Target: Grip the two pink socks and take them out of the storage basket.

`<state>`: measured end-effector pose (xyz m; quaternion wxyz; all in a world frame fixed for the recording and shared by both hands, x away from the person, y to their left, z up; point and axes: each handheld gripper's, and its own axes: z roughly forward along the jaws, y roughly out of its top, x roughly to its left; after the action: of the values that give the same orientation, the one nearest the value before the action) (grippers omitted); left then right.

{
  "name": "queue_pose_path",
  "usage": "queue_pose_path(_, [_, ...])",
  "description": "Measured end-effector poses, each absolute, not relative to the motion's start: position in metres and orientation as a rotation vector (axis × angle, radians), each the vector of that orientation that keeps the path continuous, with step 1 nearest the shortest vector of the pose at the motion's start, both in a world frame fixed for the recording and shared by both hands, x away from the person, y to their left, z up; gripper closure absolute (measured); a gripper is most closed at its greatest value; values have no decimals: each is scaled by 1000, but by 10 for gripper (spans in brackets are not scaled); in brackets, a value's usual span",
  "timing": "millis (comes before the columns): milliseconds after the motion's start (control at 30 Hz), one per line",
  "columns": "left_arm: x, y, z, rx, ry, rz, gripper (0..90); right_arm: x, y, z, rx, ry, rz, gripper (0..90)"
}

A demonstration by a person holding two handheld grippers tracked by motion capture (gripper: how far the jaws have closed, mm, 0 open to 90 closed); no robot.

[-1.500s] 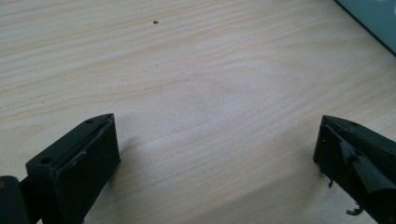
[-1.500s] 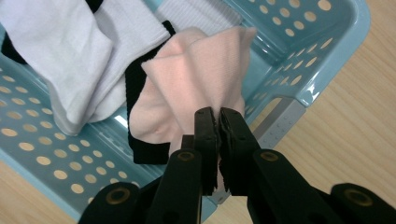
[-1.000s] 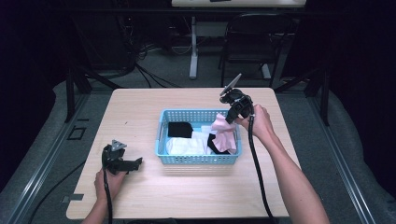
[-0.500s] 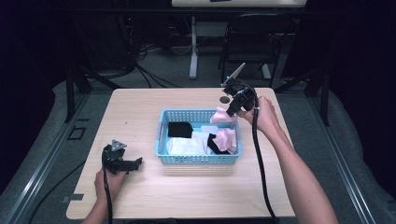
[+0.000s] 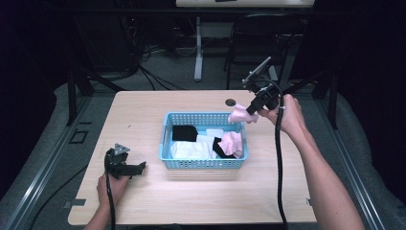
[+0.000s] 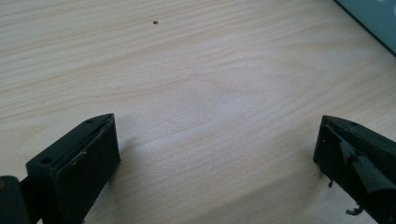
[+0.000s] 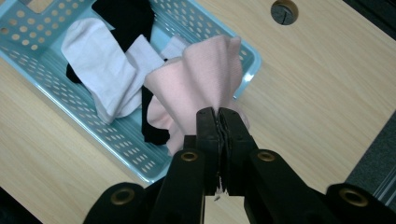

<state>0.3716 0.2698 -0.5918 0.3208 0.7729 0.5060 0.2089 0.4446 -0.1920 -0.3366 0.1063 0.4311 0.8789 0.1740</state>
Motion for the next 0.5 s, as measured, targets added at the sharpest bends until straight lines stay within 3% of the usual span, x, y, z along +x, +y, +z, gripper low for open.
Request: queue_pose_path(500, [372, 270, -592, 2030, 1330, 549, 1, 432, -267, -344, 1435, 2502, 465, 878])
